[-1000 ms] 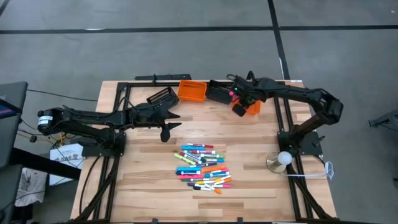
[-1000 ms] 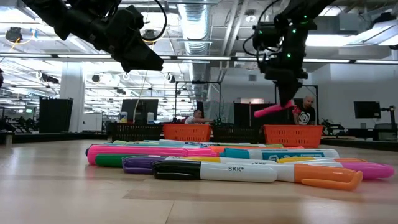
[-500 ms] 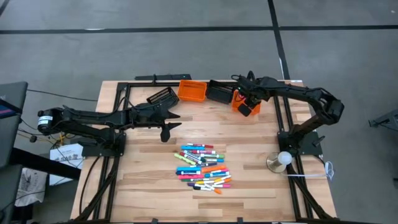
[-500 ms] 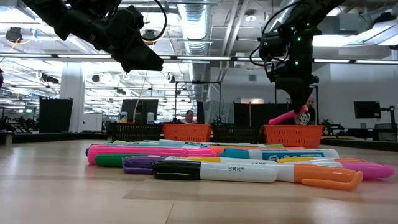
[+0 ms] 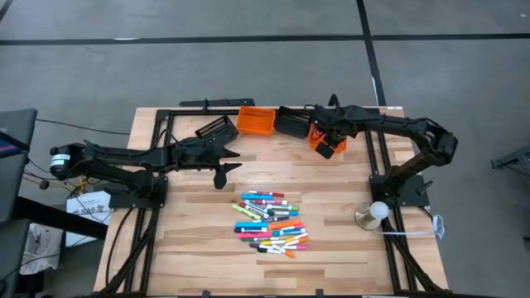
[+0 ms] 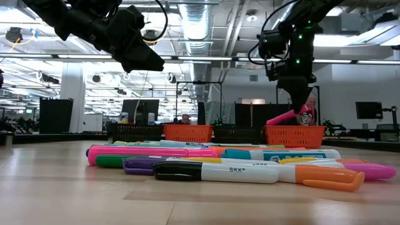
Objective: Pick & Place Markers
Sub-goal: Put the large pink highlighter into the right orange bin, then put the large orange highlighter into the right orange bin, then put the large light blue highlighter into the right orange bin
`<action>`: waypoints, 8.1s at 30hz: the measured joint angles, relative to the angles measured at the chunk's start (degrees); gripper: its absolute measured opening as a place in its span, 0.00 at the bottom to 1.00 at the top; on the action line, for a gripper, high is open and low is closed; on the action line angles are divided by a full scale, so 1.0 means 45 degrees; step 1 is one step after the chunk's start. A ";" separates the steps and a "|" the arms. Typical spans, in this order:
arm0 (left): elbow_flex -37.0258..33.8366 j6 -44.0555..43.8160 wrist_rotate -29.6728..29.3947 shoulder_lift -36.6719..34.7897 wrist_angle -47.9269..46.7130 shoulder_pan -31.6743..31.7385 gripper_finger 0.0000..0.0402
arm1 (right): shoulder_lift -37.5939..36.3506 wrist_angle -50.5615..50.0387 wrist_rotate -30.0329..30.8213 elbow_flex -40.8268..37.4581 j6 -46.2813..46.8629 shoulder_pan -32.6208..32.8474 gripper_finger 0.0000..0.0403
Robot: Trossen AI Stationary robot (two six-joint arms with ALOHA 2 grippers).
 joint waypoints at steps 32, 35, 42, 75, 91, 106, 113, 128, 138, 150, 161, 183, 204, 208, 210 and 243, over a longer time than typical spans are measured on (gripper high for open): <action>0.0005 -0.0011 0.0000 0.0000 -0.0005 -0.0003 0.41 | 0.0000 0.3404 -0.0653 0.0010 0.0051 0.4687 0.32; 0.0002 -0.0324 0.0000 -0.0002 -0.0003 -0.0003 0.41 | 0.0000 0.4526 -0.1445 0.0015 0.0012 0.5725 0.32; 0.0001 -0.0604 0.0000 -0.0005 0.0005 -0.0004 0.41 | 0.0000 0.4969 -0.2522 0.0019 0.0006 0.7827 0.32; 0.0009 -0.2085 0.0436 0.2274 0.1733 -0.3853 0.41 | 0.2831 0.7591 -0.1401 0.0171 0.3286 1.1118 0.30; 0.0005 -0.2345 0.0437 0.3083 0.2347 -0.4259 0.41 | 0.4318 0.6976 -0.2157 0.0268 0.3444 1.1455 0.30; 0.0005 -0.2340 0.0432 0.3036 0.2376 -0.4254 0.41 | 0.4852 0.7057 -0.2104 0.0296 0.3678 1.1696 0.30; 0.0005 -0.2340 0.0432 0.3036 0.2409 -0.4254 0.41 | 0.4852 0.7057 -0.2142 0.0296 0.3682 1.1696 0.19; 0.0005 -0.2340 0.0432 0.3036 0.2442 -0.4254 0.41 | 0.4789 0.6395 -0.2453 0.0602 0.3691 1.1701 0.17; 0.0005 -0.2340 0.0431 0.3036 0.2443 -0.4254 0.41 | 0.4770 0.3861 -0.2443 0.1925 0.3684 1.1701 0.16; 0.0005 -0.2340 0.0432 0.3036 0.2443 -0.4254 0.41 | 0.4762 0.0630 -0.2119 0.3329 0.3575 1.1691 0.16; 0.0005 -0.2340 0.0432 0.3036 0.2444 -0.4254 0.41 | 0.4220 -0.1586 -0.0039 0.3339 0.3332 1.1010 0.16; 0.0005 -0.2340 0.0432 0.3036 0.2448 -0.4249 0.41 | -0.2224 0.1393 0.2033 -0.2228 0.4391 0.3160 0.16; 0.0005 -0.2297 0.0432 0.3036 0.2501 -0.4249 0.41 | -0.0457 0.2089 0.2613 -0.2691 0.3769 0.1132 0.17; 0.0005 -0.2297 0.0432 0.3036 0.2501 -0.4249 0.41 | -0.0452 0.2194 0.2613 -0.2691 0.3795 0.1137 0.21; 0.0005 -0.2297 0.0432 0.3036 0.2497 -0.4249 0.41 | -0.0452 0.2219 0.2611 -0.2691 0.3798 0.1137 0.25; -0.0630 -0.0115 -0.1176 0.3041 0.1079 -0.4841 0.41 | -0.4746 0.4938 0.5336 -0.2686 0.5819 0.9257 0.36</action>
